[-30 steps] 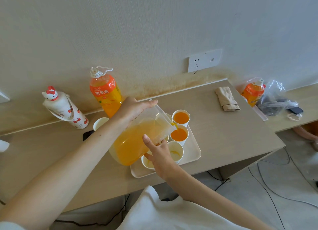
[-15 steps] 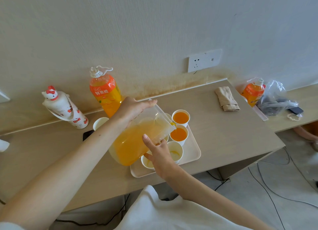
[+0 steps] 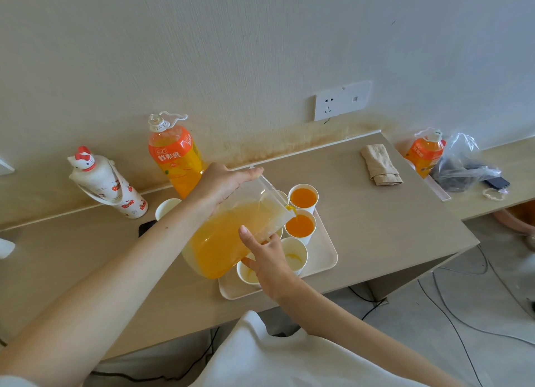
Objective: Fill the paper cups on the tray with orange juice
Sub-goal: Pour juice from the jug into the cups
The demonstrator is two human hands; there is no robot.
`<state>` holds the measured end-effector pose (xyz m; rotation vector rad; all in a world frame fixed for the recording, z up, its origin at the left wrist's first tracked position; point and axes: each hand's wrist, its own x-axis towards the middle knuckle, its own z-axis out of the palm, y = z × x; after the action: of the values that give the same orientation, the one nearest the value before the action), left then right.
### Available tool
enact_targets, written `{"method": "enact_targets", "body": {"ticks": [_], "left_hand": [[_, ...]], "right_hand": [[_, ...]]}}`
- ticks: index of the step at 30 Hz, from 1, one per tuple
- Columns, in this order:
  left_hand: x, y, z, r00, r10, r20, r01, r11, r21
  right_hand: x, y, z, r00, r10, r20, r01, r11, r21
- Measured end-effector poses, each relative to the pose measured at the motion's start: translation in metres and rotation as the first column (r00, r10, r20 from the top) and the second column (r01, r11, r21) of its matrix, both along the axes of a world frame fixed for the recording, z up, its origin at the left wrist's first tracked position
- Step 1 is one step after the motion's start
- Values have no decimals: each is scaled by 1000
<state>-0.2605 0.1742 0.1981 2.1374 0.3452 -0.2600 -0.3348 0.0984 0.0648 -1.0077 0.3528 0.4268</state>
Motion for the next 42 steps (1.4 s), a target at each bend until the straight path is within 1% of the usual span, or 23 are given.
{"method": "enact_targets", "body": {"ticks": [6,12,19,30,42], "left_hand": [[2,0,-2,1000,4,4,-4,1000,8],[0,-1,0,1000,-14,-28,14,1000,2],[1,0,-2,1000,-5,6,5,1000,-10],[0,-1,1,1000,-3,-6,3,1000,-12],[6,0,-5,1000,0,16,0,1000,-11]], "right_hand": [[1,0,-1,1000,-3,-6,3,1000,-14],[0,0,-1,1000,-2,-1,2,1000,-1],[0,1,-2,1000,3,4,-3,1000,5],[1,0,-3,1000,-3,2,3,1000,-8],[4,0,-6,1000,-1,-2,1,1000,-2]]}}
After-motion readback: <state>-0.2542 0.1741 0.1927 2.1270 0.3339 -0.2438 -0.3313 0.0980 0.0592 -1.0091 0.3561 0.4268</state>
